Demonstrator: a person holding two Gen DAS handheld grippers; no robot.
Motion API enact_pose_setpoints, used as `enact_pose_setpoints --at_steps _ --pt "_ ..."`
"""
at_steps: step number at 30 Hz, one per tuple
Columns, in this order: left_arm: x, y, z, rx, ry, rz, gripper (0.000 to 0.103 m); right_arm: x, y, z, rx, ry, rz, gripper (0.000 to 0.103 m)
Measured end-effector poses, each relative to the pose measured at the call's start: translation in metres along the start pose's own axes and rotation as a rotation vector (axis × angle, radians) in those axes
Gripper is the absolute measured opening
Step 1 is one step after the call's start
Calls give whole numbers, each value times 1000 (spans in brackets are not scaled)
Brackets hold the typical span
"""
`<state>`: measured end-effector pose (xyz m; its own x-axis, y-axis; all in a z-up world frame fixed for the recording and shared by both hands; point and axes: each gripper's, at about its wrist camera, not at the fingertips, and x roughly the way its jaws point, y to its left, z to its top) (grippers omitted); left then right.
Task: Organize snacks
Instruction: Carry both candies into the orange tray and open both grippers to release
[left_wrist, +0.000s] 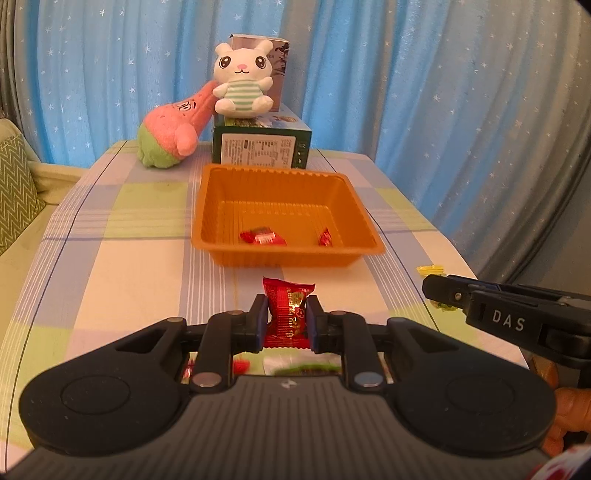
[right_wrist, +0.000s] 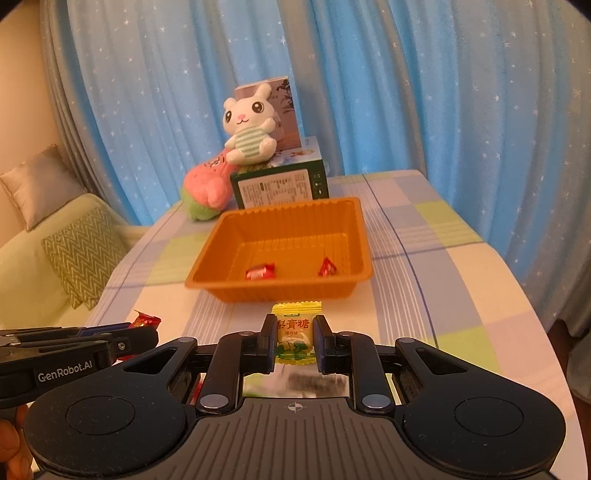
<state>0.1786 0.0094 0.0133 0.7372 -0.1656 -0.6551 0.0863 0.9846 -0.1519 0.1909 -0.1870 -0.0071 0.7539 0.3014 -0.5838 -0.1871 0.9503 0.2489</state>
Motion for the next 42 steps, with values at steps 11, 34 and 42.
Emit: enact_pose_setpoints --at_steps 11,34,42 --pt "75 31 53 -34 9 -4 19 83 -21 50 32 8 6 20" --pt "167 64 76 -69 27 20 28 167 -38 52 119 26 17 20" --pt "151 71 66 -71 18 37 30 171 -34 54 117 20 36 20"
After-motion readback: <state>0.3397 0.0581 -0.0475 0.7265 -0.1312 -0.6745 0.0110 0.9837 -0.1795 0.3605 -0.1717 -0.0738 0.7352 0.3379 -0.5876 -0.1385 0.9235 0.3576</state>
